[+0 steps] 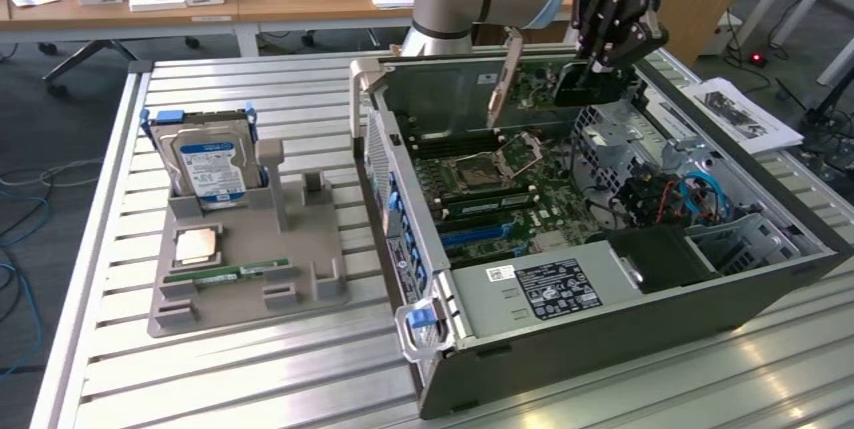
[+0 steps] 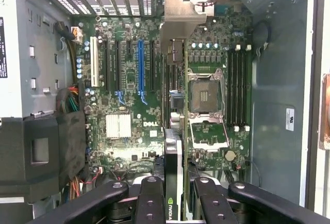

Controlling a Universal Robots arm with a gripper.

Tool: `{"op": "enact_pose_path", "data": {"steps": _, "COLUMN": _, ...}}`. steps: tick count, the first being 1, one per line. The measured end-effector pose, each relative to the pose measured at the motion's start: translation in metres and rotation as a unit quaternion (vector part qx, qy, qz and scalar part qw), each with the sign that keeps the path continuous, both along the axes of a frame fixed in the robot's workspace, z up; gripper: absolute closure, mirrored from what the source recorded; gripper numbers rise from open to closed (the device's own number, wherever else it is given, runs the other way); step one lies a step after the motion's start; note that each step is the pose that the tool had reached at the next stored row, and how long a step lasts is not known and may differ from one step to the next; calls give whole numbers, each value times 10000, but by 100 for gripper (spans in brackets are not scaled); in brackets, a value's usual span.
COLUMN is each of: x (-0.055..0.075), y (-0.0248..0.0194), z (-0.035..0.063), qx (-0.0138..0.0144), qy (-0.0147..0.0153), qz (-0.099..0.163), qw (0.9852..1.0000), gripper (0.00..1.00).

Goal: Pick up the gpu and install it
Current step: 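Insert the gpu into the slot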

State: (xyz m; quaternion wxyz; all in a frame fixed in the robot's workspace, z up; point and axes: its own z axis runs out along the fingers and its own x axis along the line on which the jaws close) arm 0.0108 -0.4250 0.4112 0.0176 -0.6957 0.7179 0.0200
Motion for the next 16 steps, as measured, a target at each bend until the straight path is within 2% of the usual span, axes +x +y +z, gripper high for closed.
{"op": "enact_pose_path", "data": {"steps": 7, "x": -41, "y": 0, "z": -17, "qx": 0, "qy": 0, "qz": -1, "qw": 10000, "gripper": 73}}
{"op": "enact_pose_path", "data": {"steps": 16, "x": -62, "y": 0, "z": -137, "qx": 0, "qy": 0, "qz": -8, "qw": 10000, "gripper": 73}}
